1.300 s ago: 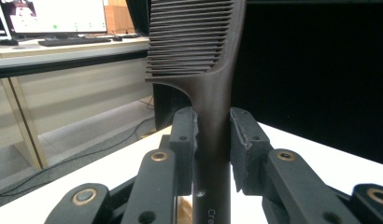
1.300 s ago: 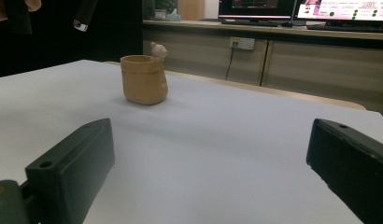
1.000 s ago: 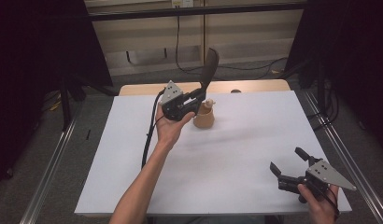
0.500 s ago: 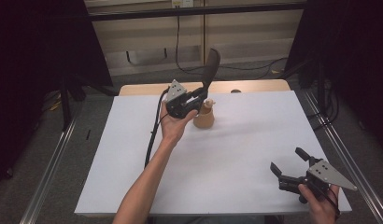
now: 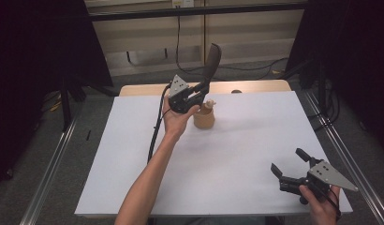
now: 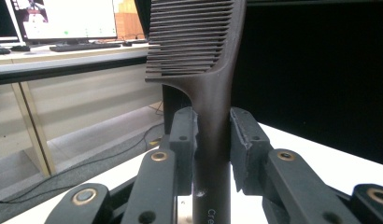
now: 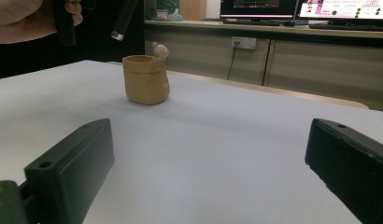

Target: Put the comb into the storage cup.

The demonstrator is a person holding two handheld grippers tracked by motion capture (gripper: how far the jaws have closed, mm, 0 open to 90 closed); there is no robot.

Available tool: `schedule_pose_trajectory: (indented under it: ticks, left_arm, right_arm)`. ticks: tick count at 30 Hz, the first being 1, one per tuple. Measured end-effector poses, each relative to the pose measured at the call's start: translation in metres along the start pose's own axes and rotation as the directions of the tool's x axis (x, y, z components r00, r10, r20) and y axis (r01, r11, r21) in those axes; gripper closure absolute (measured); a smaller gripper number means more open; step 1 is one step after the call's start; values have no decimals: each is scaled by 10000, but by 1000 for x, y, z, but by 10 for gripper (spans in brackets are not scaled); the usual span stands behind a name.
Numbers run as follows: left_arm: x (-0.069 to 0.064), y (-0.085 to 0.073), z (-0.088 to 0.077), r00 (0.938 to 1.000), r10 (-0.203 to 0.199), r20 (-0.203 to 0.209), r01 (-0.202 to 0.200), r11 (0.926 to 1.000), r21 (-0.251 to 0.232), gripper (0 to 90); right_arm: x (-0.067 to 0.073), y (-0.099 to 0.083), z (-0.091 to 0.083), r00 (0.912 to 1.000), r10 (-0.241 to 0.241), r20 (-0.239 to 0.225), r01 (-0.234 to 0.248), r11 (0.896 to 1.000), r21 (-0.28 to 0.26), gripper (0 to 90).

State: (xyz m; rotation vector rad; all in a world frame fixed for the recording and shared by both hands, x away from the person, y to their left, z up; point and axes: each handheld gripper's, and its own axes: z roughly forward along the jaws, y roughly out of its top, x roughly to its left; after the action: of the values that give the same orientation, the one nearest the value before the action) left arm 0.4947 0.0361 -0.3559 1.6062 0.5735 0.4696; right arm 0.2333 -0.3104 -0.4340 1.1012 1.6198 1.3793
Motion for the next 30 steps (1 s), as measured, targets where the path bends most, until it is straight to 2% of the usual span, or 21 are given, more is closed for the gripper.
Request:
schedule_pose_trajectory:
  ticks: [1,4,12,15,17,20,22,23,25,30]
  left_arm:
    - [1,-1,2,10000,-39,-11,39,10000,7,728]
    - [2,-3,8,9998,193,77,-194,9996,195,728]
    - [8,-9,11,9999,-107,-88,108,9999,89,728]
    - [9,-11,12,9999,-169,21,169,9998,133,728]
    - [11,-13,13,9999,-54,-118,56,9998,172,728]
    - [15,-17,16,9997,-134,-223,139,9996,236,728]
    - [15,-19,17,9983,-324,-487,334,9993,196,728]
    - [16,-20,18,9985,-240,-489,251,9994,232,728]
    - [15,-21,20,9981,-328,-527,339,9992,203,728]
    - [13,-25,23,9989,-371,-280,380,9987,328,728]
  right_arm:
    - [0,0,0,10000,10,-9,-10,10000,21,6]
    - [0,0,0,10000,12,-13,-12,10000,21,6]
    - [0,0,0,10000,-23,-21,23,10000,14,6]
    - [0,0,0,10000,-9,-19,9,10000,26,6]
    - [1,0,0,10000,0,-11,0,10000,35,6]
    - [1,0,0,10000,-8,-17,8,10000,48,5]
    - [0,0,0,10000,-5,-11,5,10000,28,6]
    - [0,0,0,10000,13,-2,-13,10000,46,6]
    - [0,0,0,10000,21,7,-21,10000,59,5]
    - [0,0,0,10000,7,-15,-7,10000,24,5]
